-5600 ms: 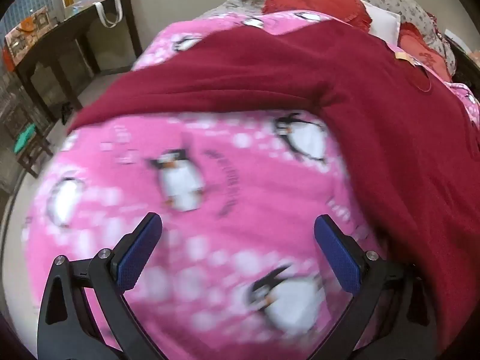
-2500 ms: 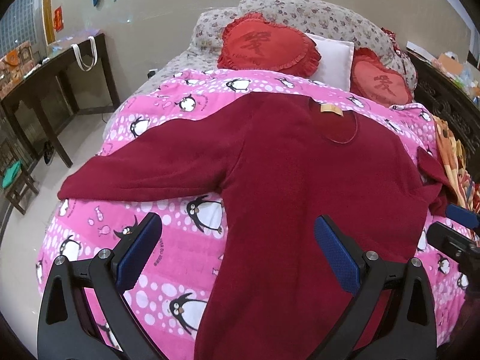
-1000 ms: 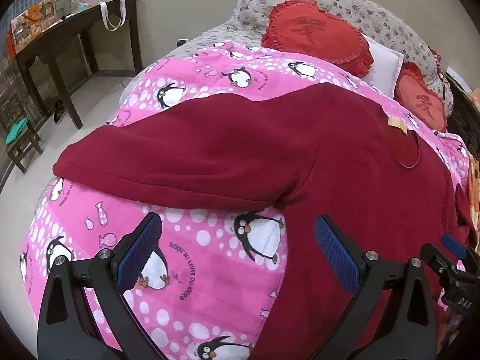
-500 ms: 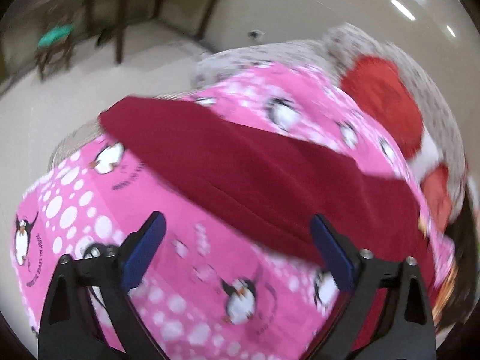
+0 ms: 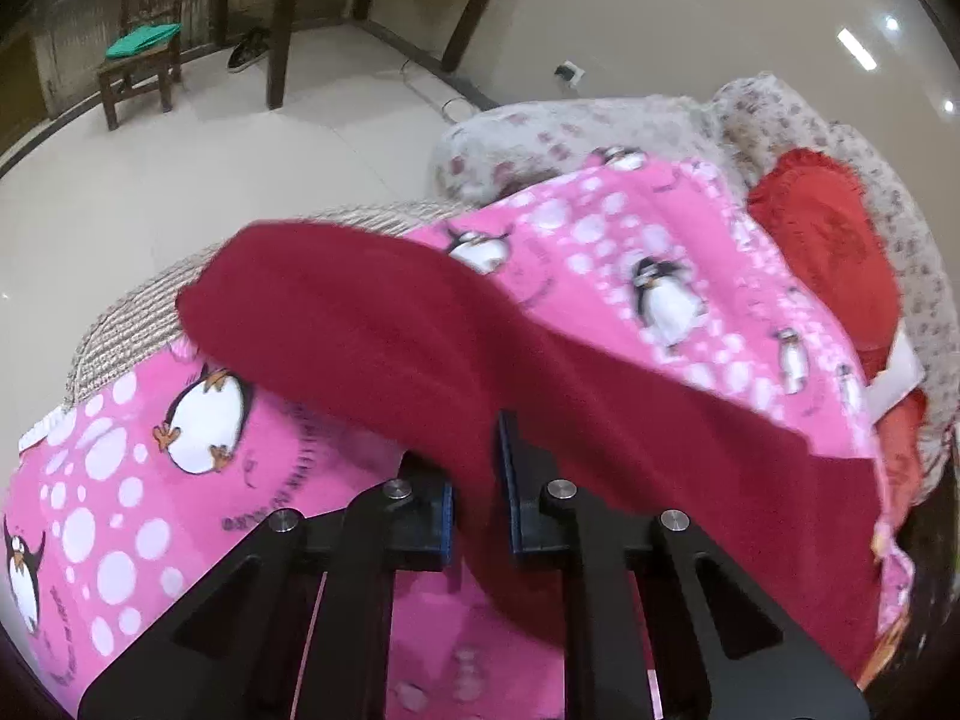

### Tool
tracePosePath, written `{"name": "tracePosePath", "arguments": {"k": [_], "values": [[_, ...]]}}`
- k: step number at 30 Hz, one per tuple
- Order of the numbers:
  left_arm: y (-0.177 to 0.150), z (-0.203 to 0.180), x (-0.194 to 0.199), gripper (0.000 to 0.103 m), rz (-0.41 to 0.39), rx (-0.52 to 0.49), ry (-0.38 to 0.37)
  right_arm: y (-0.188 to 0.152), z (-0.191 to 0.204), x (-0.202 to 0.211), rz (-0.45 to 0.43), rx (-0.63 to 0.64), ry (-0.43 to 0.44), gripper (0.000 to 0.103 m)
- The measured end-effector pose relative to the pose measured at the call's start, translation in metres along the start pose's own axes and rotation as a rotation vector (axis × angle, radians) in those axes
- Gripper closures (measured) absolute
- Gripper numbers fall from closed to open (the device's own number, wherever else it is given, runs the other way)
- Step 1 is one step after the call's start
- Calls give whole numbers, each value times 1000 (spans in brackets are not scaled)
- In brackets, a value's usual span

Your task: Fold small clothes

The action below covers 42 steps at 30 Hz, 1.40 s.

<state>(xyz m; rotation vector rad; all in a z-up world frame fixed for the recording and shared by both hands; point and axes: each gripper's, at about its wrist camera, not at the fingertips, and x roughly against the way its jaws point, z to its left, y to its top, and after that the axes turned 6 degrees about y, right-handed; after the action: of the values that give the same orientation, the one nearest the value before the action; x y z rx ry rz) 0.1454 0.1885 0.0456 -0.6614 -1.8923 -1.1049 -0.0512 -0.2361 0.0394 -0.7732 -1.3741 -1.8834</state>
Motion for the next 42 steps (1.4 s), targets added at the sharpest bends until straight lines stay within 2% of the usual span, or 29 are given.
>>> {"name": "tracePosePath", "arguments": {"k": [3, 6, 9, 12, 16, 20, 23, 25, 26, 28, 31, 33, 34, 36, 38, 40, 42], "values": [[-5, -26, 35, 95, -74, -70, -75, 0, -5, 5, -15, -9, -2, 2], [-23, -73, 81, 95, -149, -190, -192, 2, -13, 10, -29, -41, 1, 2], [-50, -127, 114, 95, -170, -311, -310, 3, -25, 16, -43, -93, 13, 2], [-90, -182, 127, 95, -144, -449, -385, 3, -34, 23, -55, -110, 7, 2], [-157, -241, 121, 95, -104, -634, -425, -1, -50, 36, -71, -127, -32, 2], [-218, -271, 89, 95, 46, -746, -453, -4, -72, 50, -82, -157, -69, 2], [-236, -273, 71, 93, 120, -793, -431, -5, -89, 60, -91, -189, -105, 2], [-237, -265, 76, 79, 148, -808, -452, -4, -96, 66, -106, -201, -106, 2], [-236, -257, 83, 75, 151, -809, -479, -4, -97, 68, -113, -202, -103, 2], [-228, -240, 102, 56, 121, -808, -514, 1, -95, 69, -128, -194, -81, 2], [-207, -204, 129, 34, -13, -792, -480, 10, -82, 68, -152, -154, -35, 2], [-192, -187, 133, 32, -103, -773, -427, 15, -67, 64, -161, -107, -4, 2], [-185, -180, 130, 32, -145, -768, -363, 19, -57, 59, -160, -72, 14, 2], [-175, -174, 113, 32, -161, -770, -247, 28, -29, 46, -137, 26, 27, 2], [-169, -168, 92, 32, -139, -758, -154, 35, -1, 33, -126, 126, 18, 2], [-168, -164, 75, 32, -110, -737, -113, 42, 23, 19, -117, 226, -3, 3], [-168, -160, 61, 32, -76, -724, -77, 51, 41, -2, -82, 315, -53, 9]]}}
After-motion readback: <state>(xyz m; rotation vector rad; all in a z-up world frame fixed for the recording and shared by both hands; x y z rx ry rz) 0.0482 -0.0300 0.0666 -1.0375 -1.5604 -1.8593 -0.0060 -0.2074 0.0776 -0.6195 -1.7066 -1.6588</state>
